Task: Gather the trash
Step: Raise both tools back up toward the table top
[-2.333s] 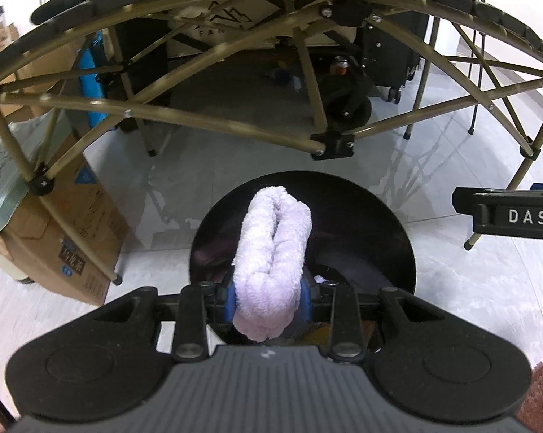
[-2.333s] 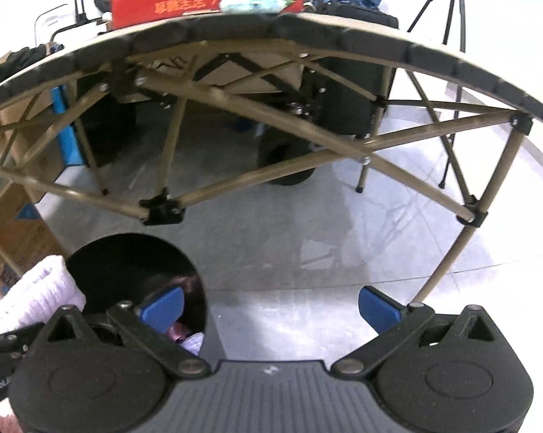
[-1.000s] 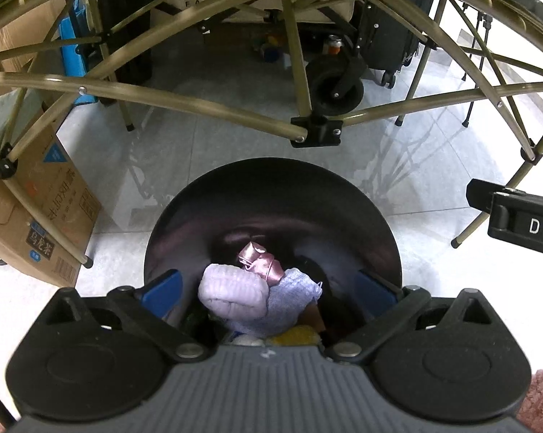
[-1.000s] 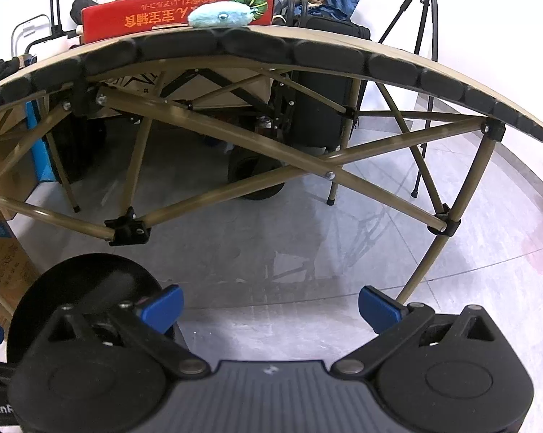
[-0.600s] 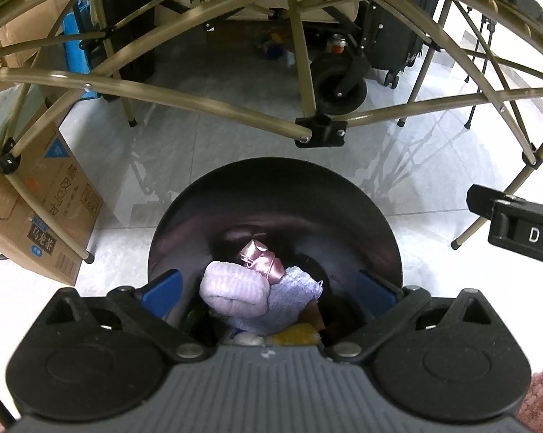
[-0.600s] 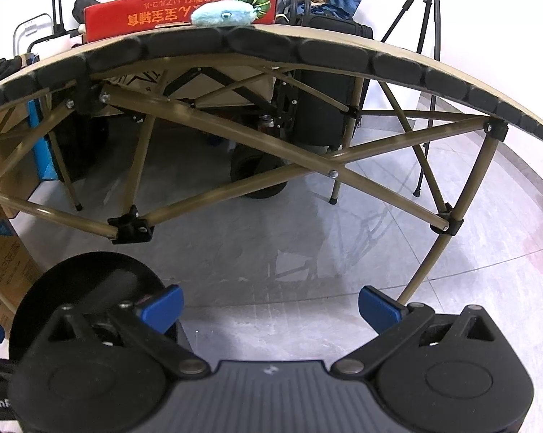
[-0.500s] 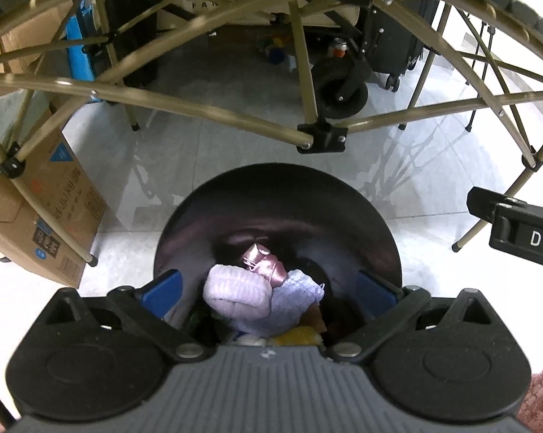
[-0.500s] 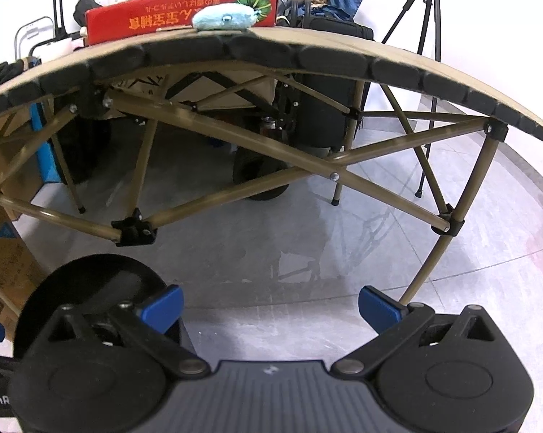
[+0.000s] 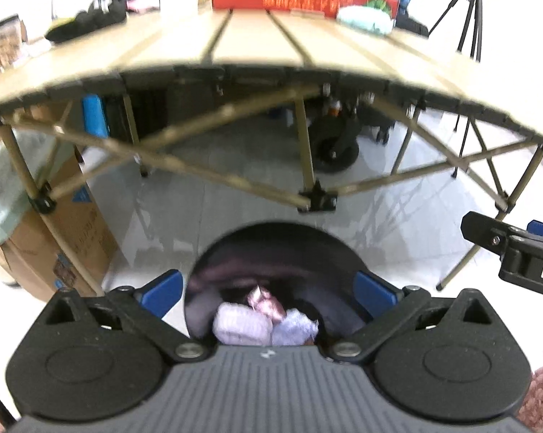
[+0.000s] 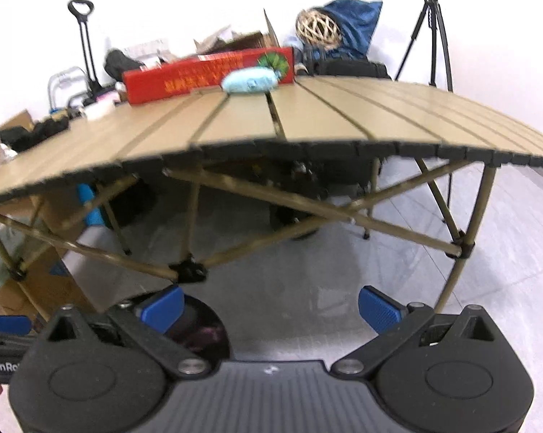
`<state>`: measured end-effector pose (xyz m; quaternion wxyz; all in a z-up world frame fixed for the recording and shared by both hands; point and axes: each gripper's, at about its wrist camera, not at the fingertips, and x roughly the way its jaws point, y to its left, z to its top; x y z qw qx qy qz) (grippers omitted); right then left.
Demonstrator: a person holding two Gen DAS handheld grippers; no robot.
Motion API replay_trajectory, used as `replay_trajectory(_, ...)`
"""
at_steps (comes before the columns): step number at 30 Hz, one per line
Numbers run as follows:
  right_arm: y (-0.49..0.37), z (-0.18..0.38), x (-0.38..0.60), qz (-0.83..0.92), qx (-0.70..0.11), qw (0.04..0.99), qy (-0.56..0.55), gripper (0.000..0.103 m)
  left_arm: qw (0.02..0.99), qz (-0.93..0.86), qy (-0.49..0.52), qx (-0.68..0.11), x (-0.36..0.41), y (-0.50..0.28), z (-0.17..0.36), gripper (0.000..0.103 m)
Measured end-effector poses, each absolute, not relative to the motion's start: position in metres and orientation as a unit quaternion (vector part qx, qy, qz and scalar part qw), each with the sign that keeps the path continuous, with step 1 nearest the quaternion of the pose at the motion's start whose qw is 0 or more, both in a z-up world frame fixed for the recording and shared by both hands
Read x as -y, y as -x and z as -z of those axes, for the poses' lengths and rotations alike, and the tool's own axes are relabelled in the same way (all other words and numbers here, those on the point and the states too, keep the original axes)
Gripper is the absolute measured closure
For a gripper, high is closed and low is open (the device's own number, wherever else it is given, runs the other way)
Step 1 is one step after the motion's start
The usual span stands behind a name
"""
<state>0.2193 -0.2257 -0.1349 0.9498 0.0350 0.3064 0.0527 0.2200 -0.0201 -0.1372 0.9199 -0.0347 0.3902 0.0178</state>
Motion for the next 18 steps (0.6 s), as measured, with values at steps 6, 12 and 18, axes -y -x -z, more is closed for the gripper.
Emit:
replay_trajectory(6,-0.202,0.111,0.223,-0.075,-0.234,0.969,-0.041,0.000,0.946,-0.030,0.027,-0.323,0.013,-0.207,0.111,0.000)
replay_trajectory(12,-0.193,0.080,0.225,-0.086,-0.139,0.986,-0.020,0.000,0.957,-0.033,0.059,-0.283,-0.006,-0.207,0.082,0.000)
replay_trajectory(18,-0.209,0.067,0.221,-0.094,-0.135,0.986,-0.019,0.000,0.961,-0.033,0.085,-0.260,-0.020,-0.217,0.061,0.000)
